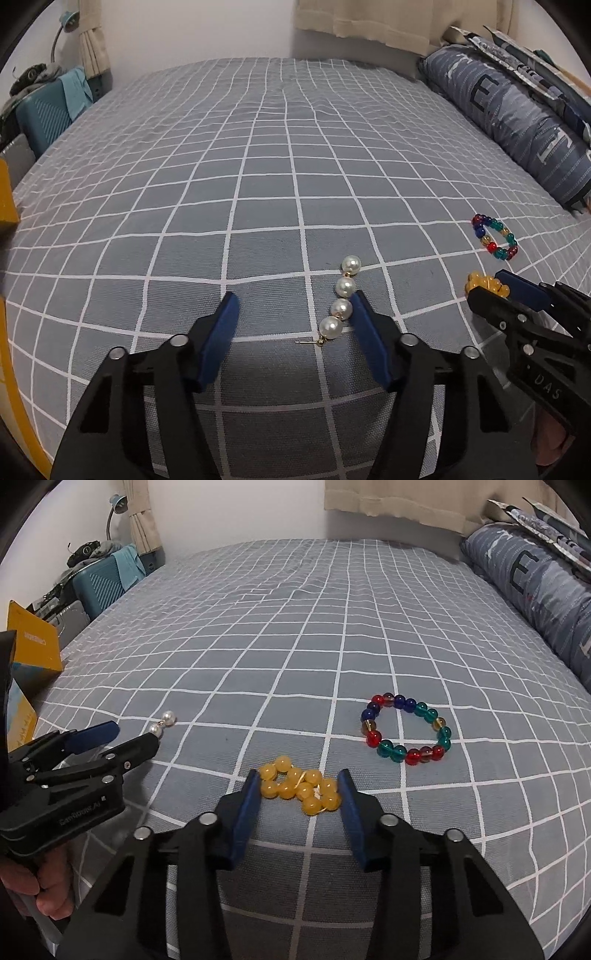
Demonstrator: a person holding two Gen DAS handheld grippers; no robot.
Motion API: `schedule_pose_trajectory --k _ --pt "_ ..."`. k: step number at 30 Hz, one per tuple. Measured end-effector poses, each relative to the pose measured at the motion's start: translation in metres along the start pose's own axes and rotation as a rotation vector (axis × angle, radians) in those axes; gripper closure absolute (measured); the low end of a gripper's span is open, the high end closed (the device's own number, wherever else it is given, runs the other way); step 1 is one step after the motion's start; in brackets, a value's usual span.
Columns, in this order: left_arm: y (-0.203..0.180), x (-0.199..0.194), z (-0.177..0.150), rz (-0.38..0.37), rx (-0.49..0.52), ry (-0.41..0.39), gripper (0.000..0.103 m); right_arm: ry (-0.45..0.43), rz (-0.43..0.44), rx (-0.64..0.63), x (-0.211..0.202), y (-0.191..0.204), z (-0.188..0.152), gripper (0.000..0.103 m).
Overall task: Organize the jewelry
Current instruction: 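Grasp the pearl string with left tool while right tool grasps yellow beads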
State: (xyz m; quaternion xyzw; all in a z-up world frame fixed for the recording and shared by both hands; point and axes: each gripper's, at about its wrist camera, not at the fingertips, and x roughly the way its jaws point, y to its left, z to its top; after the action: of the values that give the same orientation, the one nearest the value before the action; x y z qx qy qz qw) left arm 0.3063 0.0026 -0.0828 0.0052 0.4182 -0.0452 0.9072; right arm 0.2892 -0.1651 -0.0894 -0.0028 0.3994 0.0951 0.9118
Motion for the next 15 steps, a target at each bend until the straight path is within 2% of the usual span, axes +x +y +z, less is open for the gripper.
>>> schedule_pose_trajectory --k 1,3,6,8,10,15 --pt "0.001 0.0001 -0.0004 -0.004 -0.003 -0.002 0.051 -0.001 0.001 0.002 -0.0002 -0.0004 -0.0001 0.066" --pt "0.0023 -0.0003 -0.001 -0.003 -0.009 -0.006 0.057 -0.003 0.011 0.005 -0.0001 -0.0008 -0.0008 0.079" --pt "0.0033 -0.0007 -0.0017 -0.004 -0.012 -0.009 0.068 -0.004 0.014 0.004 -0.0002 -0.0002 -0.0012 0.088" --pt "0.0018 -0.0014 -0.0027 -0.009 -0.005 -0.017 0.078 -0.004 0.02 0.0 0.0002 0.0008 -0.0014 0.094" --pt "0.0009 -0.0016 -0.0033 -0.014 -0.004 -0.02 0.092 -0.009 0.018 -0.004 -0.0003 0.002 -0.0018 0.094" --pt "0.0025 -0.005 -0.0058 -0.024 -0.01 -0.043 0.092 -0.029 0.026 -0.001 -0.0027 0.0023 -0.0036 0.094"
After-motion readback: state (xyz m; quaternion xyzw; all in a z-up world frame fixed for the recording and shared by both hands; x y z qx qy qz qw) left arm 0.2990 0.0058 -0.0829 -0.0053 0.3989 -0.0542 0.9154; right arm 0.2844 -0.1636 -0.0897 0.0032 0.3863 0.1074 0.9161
